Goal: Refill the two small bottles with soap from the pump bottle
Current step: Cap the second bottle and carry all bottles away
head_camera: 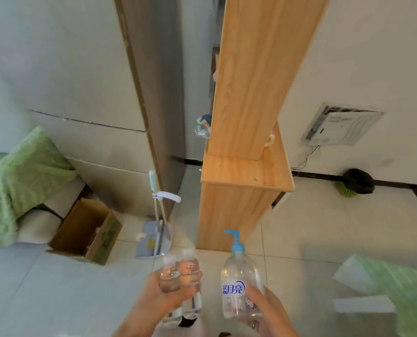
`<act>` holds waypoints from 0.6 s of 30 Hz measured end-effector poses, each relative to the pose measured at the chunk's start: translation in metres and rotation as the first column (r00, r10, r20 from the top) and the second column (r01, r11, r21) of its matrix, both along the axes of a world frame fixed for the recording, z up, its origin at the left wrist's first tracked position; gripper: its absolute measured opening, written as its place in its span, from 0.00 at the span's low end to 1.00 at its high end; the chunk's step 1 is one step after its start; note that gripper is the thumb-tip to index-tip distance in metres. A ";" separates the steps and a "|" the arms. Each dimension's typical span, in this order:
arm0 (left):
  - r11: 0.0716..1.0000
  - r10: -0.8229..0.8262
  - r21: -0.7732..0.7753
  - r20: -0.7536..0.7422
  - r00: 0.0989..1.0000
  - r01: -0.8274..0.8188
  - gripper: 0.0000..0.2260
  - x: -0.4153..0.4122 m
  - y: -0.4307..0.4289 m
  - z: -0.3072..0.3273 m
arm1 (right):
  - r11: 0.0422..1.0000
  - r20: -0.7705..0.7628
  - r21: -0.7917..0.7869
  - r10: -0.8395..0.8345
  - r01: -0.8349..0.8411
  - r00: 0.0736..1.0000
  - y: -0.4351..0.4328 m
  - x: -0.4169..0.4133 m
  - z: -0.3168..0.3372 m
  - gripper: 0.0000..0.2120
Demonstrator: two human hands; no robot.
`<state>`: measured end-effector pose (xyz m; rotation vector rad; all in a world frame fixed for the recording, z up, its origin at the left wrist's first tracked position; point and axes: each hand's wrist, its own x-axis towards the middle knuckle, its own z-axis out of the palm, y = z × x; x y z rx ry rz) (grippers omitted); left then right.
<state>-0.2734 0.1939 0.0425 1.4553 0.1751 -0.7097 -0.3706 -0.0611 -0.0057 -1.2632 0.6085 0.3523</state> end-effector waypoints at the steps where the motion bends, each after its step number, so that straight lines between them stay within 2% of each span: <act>1: 0.999 -0.037 -0.036 0.003 0.999 0.037 0.25 0.020 -0.005 0.000 | 1.000 0.008 0.000 -0.017 0.017 1.000 -0.001 0.012 0.003 0.41; 3: 0.991 -0.107 -0.075 0.042 0.993 0.110 0.23 0.059 -0.016 0.002 | 0.997 0.030 -0.017 -0.073 0.073 0.997 -0.004 0.038 0.006 0.39; 7: 0.972 -0.228 -0.039 0.085 0.970 0.232 0.18 0.122 -0.042 0.004 | 0.985 0.080 -0.064 -0.155 0.160 0.985 -0.021 0.081 0.013 0.34; 10: 0.968 -0.250 0.006 0.138 0.958 0.252 0.15 0.166 -0.065 0.007 | 0.979 0.108 -0.108 -0.161 0.173 0.981 -0.042 0.113 0.024 0.32; 15: 0.968 -0.251 0.065 0.263 0.932 0.243 0.20 0.220 -0.111 0.004 | 0.971 0.125 -0.216 -0.073 0.100 0.989 -0.087 0.166 0.053 0.30; 18: 0.977 -0.211 0.108 0.298 0.931 0.186 0.23 0.249 -0.134 -0.001 | 0.955 0.135 -0.289 -0.027 0.065 0.991 -0.120 0.202 0.066 0.35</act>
